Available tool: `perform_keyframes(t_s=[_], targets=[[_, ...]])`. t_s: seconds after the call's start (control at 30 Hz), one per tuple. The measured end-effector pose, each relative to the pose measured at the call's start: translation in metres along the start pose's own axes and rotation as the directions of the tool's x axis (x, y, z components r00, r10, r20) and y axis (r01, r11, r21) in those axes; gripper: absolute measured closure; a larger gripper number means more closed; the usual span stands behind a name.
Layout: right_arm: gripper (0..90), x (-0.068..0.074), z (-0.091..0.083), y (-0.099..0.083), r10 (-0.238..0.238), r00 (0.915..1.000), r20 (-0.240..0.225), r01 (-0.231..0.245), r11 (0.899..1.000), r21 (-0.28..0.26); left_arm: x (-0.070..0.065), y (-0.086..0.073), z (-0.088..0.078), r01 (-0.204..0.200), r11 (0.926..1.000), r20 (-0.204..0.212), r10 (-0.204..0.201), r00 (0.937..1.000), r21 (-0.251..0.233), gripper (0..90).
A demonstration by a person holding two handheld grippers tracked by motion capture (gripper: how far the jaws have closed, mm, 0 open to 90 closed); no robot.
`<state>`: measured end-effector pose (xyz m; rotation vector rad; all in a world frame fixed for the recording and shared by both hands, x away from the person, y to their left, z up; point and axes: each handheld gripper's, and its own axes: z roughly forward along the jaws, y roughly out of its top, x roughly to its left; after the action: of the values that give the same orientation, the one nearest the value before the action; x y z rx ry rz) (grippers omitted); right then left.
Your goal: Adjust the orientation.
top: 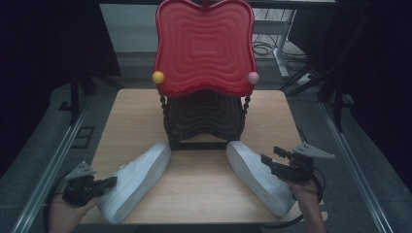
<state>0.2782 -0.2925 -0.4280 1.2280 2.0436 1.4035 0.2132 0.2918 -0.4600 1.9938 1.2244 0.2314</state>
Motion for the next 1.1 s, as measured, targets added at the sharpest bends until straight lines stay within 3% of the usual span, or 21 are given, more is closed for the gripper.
perform_keyframes(t_s=[0.13, 0.33, 0.57, 0.67, 0.7, 0.73, 0.77, 0.8, 0.83, 0.87, 0.9, 0.93, 0.97, 1.0, 1.03, 1.1], targets=[[35.0, 0.000, -0.001, 0.000, 0.000, 1.0000, -0.002, 0.000, 1.000, 0.001, -0.011, 0.005, 0.009, -0.034, 0.9994, -0.024, 0.034, 0.9991, 0.006, 89.8], [35.1, -0.003, -0.004, 0.000, 0.009, 0.9999, 0.006, -0.009, 1.000, -0.007, -0.012, 0.002, 0.009, -0.013, 0.9999, -0.006, 0.013, 0.9999, -0.007, 90.0], [35.0, -0.001, -0.002, 0.000, 0.003, 1.0000, 0.005, -0.003, 1.000, -0.004, -0.022, 0.001, 0.008, -0.030, 0.9995, -0.006, 0.030, 0.9995, -0.011, 90.0], [35.0, -0.001, -0.002, 0.000, 0.004, 1.0000, 0.005, -0.004, 1.000, -0.004, -0.030, 0.001, 0.008, -0.039, 0.9991, 0.019, 0.039, 0.9991, -0.016, 90.0], [35.0, -0.001, -0.002, 0.000, 0.007, 1.0000, 0.005, -0.007, 1.000, -0.005, -0.034, 0.001, 0.008, -0.042, 0.9990, 0.049, 0.042, 0.9979, -0.016, 90.0], [35.1, -0.002, -0.003, 0.000, 0.009, 0.9999, 0.006, -0.009, 1.000, -0.005, -0.045, 0.001, 0.013, -0.054, 0.9985, 0.131, 0.054, 0.9899, -0.004, 90.0], [35.0, -0.002, -0.003, 0.000, 0.009, 0.9999, 0.006, -0.009, 1.000, -0.007, -0.052, 0.001, 0.017, -0.070, 0.9975, 0.168, 0.067, 0.9835, 0.011, 90.0], [35.0, -0.002, -0.004, 0.000, 0.011, 0.9999, 0.006, -0.011, 1.000, -0.008, -0.060, 0.001, 0.023, -0.089, 0.9956, 0.194, 0.082, 0.9776, 0.030, 90.0], [35.0, -0.002, -0.004, 0.000, 0.009, 0.9999, 0.007, -0.009, 1.000, -0.008, -0.070, 0.002, 0.029, -0.118, 0.9918, 0.193, 0.106, 0.9753, 0.049, 90.0], [35.0, -0.002, -0.004, 0.000, 0.009, 0.9999, 0.007, -0.009, 1.000, -0.008, -0.070, 0.002, 0.029, -0.118, 0.9918, 0.193, 0.106, 0.9753, 0.049, 90.0], [35.1, -0.003, -0.006, 0.000, 0.014, 0.9999, 0.007, -0.014, 1.000, -0.011, -0.080, 0.002, 0.034, -0.155, 0.9857, 0.170, 0.142, 0.9753, 0.066, 90.0], [35.0, -0.003, -0.007, 0.000, 0.014, 0.9999, 0.008, -0.013, 1.000, -0.013, -0.097, 0.001, 0.042, -0.205, 0.9739, 0.117, 0.193, 0.9743, 0.099, 90.0], [35.1, -0.004, -0.008, 0.000, 0.012, 0.9999, 0.009, -0.012, 1.000, -0.013, -0.097, 0.001, 0.042, -0.205, 0.9739, 0.117, 0.193, 0.9743, 0.099, 90.0], [35.1, -0.004, -0.009, 0.000, 0.013, 0.9999, 0.010, -0.012, 1.000, -0.015, -0.110, -0.003, 0.052, -0.244, 0.9591, 0.101, 0.231, 0.9678, 0.144, 90.0], [35.1, -0.004, -0.009, 0.000, 0.013, 0.9999, 0.010, -0.012, 1.000, -0.015, -0.110, -0.003, 0.052, -0.244, 0.9591, 0.101, 0.231, 0.9678, 0.144, 89.9], [35.1, -0.005, -0.010, -0.001, 0.014, 0.9998, 0.011, -0.014, 1.000, -0.015, -0.121, -0.011, 0.069, -0.295, 0.9348, 0.063, 0.288, 0.9555, 0.198, 89.9]])
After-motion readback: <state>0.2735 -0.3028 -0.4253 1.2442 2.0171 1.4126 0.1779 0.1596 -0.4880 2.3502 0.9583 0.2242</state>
